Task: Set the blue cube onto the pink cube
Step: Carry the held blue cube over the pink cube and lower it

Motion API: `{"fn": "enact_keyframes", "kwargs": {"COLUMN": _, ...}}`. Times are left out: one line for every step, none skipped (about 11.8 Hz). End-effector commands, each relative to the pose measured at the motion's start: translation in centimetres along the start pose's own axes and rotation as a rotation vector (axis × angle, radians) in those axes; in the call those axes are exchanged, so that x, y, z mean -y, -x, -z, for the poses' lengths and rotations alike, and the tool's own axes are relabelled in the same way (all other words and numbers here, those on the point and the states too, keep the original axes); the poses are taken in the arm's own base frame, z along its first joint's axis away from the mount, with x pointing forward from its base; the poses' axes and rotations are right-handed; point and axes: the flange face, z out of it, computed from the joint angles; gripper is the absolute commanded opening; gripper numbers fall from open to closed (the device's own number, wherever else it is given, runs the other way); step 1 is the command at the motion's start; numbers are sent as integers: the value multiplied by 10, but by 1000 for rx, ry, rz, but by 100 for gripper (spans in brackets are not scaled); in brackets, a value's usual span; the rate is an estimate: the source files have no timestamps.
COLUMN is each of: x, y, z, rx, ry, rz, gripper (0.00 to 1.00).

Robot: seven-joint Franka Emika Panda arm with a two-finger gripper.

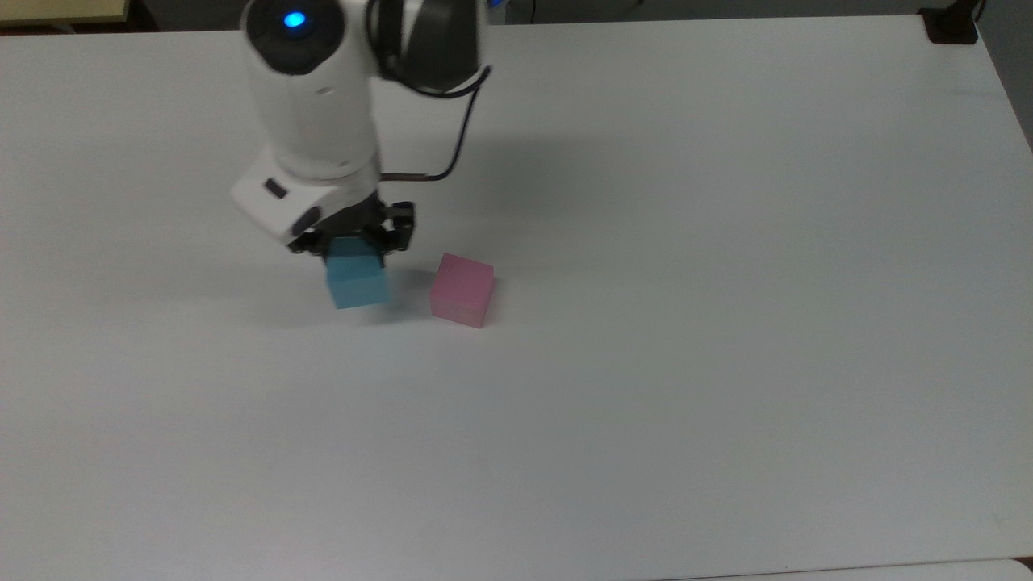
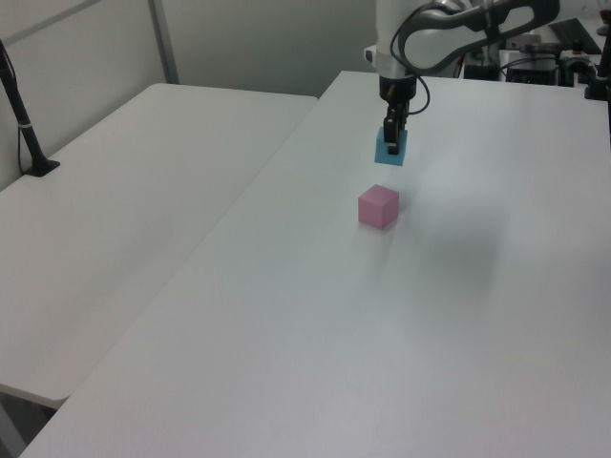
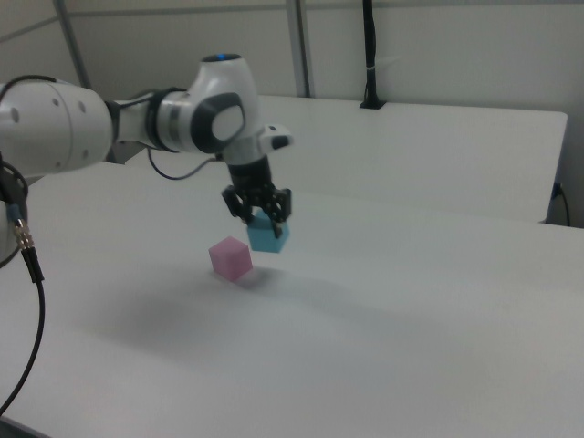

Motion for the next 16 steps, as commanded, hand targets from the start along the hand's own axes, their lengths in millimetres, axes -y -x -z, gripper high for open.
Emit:
{"fn": "enact_keyframes", "kwargs": {"x": 76, "y": -4, "z": 11, "rx": 8, "ry": -24, "rz": 9, "gripper": 28}}
{"fn": "enact_keyframes", "kwargs": {"x": 95, "y": -5, "z": 5, "rx": 14, "ry": -20, "rz": 19, "gripper": 29}}
{"fn": "enact_keyframes", "kwargs": {"x": 101, "y": -5, "z": 2, "rx": 20, "ry": -21, "rz": 20, "gripper": 32}}
{"fn": "enact_keyframes", "kwargs": {"x": 104, "y": -4, "z": 1, "rx": 27, "ry": -22, "rz": 24, "gripper": 33}}
{"fn": "enact_keyframes", "kwargs": {"x": 114, "y": -2, "z": -1, "rx": 32, "ry": -22, "rz": 36, "gripper": 43}}
{"fn": "enact_keyframes", "kwargs": {"x": 113, "y": -1, "z": -5, "rx": 40, "ry": -17, "rz": 38, "gripper": 44}}
{"fn": "enact_keyframes", "kwargs": {"x": 112, "y": -1, "z": -6, "rx": 43, "ry": -17, "rz": 40, "gripper": 44}}
{"fn": "enact_keyframes", "kwargs": {"x": 110, "y": 0, "z": -5, "rx": 49, "ry": -16, "rz": 42, "gripper": 48}}
{"fn": "enact_keyframes", "kwargs": {"x": 112, "y": 3, "z": -7, "rx": 72, "ry": -12, "rz": 40, "gripper": 80}}
{"fn": "enact_keyframes", "kwargs": {"x": 111, "y": 4, "z": -7, "rx": 81, "ry": -12, "rz": 36, "gripper": 100}}
{"fn": "enact_keyframes", "kwargs": {"x": 111, "y": 4, "z": -5, "rx": 78, "ry": -12, "rz": 36, "gripper": 100}}
{"fn": "enact_keyframes", "kwargs": {"x": 109, "y": 5, "z": 2, "rx": 68, "ry": -14, "rz": 31, "gripper": 100}}
{"fn": "enact_keyframes", "kwargs": {"x": 102, "y": 8, "z": 19, "rx": 61, "ry": -13, "rz": 20, "gripper": 100}}
{"fn": "enact_keyframes", "kwargs": {"x": 94, "y": 15, "z": 42, "rx": 51, "ry": -13, "rz": 10, "gripper": 100}}
{"fn": "enact_keyframes", "kwargs": {"x": 89, "y": 22, "z": 62, "rx": 47, "ry": -14, "rz": 2, "gripper": 100}}
{"fn": "enact_keyframes", "kwargs": {"x": 82, "y": 31, "z": 80, "rx": 49, "ry": -18, "rz": -10, "gripper": 100}}
